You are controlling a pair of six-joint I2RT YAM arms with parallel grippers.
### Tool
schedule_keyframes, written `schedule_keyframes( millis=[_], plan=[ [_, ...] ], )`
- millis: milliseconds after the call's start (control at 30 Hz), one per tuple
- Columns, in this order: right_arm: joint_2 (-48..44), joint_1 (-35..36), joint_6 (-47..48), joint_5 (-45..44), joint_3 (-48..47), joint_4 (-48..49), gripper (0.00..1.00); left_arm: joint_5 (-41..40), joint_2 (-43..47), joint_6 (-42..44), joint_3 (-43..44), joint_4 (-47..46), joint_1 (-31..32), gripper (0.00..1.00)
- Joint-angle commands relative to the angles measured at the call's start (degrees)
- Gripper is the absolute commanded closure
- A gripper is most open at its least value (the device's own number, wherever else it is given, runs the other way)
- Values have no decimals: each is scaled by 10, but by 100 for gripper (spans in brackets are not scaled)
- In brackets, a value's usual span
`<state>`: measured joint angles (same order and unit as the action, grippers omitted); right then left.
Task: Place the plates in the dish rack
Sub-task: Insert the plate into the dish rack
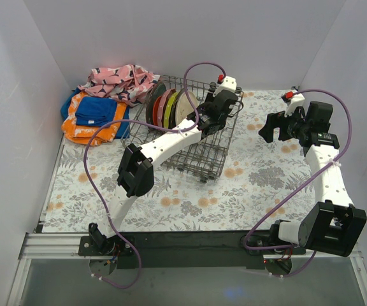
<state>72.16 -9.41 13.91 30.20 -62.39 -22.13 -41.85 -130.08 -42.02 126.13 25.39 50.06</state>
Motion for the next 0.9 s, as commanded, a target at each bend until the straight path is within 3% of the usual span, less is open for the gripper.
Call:
schedule_keyframes(
  millis=[0,867],
  plan=[
    [-2,-5,5,11,0,20,2,-39,48,4,16,-6,-8,66],
    [2,-6,5,13,-2,20,2,-75,64,22,-19,-38,-8,64]
  ],
)
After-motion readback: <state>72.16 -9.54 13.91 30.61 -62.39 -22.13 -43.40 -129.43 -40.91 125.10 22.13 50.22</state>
